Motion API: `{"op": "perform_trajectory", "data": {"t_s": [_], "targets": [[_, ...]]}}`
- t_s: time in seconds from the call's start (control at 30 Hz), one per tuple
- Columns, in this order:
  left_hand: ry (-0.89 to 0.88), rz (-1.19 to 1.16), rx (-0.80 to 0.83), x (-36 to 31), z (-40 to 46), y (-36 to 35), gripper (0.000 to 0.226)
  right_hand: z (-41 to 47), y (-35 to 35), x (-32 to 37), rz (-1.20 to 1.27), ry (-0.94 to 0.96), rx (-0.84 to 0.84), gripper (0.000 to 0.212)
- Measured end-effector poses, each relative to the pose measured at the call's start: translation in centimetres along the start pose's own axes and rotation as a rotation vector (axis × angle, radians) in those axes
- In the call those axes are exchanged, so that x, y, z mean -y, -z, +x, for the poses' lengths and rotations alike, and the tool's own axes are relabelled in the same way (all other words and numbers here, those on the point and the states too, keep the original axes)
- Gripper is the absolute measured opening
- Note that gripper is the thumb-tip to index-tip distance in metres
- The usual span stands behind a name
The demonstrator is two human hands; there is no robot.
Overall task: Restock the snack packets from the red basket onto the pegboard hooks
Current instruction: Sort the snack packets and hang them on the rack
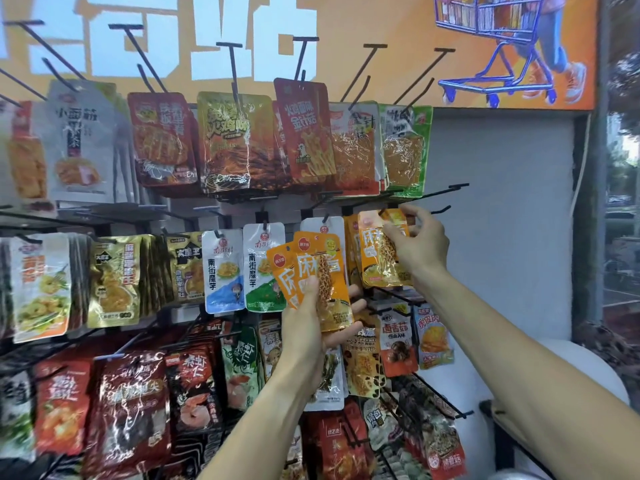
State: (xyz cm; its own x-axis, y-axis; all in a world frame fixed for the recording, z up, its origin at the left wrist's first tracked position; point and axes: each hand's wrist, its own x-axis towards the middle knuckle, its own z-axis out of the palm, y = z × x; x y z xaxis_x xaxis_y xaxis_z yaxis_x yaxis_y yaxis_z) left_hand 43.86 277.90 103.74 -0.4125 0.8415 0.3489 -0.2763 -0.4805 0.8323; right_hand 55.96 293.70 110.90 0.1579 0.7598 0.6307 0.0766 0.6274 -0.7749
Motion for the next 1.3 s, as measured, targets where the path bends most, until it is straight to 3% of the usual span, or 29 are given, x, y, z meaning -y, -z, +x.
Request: {"op": "perform_trajectory", "data": {"t_s": [0.27, 0.43, 0.53, 0.63, 0.73, 0.87, 1.0, 1.3], "targets": [[0.018, 0.048, 0.032, -0.4, 0.1, -0.4, 0.035, 1.9, -3.1, -0.3, -0.247, -0.081, 0.116, 0.053], [0.009, 0.044, 0.009, -0.4, 0.2, 0.3, 0.035, 0.3, -2.5, 0.1, -0.319, -0.065, 0.072, 0.061], [0.023, 0.034, -0.034, -0.2, 0.4, 0.2, 0.034, -4.3, -0.7, 0.4, -0.003, -0.087, 0.066, 0.047], [0.047, 0.075, -0.080, 0.8, 0.5, -0.8, 0.035, -9.4, 0.2, 1.5, 0.394, -0.230, 0.248, 0.041], [0.084, 0.120, -0.112, 1.7, 0.6, -2.0, 0.035, -10.9, -0.1, 0.6, 0.462, -0.264, 0.216, 0.037], [0.119, 0.125, -0.040, 1.7, 0.3, -2.2, 0.034, -9.8, 0.1, -0.2, 0.513, -0.292, 0.129, 0.035], [0.168, 0.114, -0.022, 1.2, -0.1, -1.3, 0.043, -7.0, 0.5, 0.0, 0.387, -0.214, 0.037, 0.037], [0.144, 0.115, -0.024, 0.4, -0.3, -0.1, 0.053, -2.5, 0.3, 1.9, 0.101, -0.021, 0.082, 0.037]]}}
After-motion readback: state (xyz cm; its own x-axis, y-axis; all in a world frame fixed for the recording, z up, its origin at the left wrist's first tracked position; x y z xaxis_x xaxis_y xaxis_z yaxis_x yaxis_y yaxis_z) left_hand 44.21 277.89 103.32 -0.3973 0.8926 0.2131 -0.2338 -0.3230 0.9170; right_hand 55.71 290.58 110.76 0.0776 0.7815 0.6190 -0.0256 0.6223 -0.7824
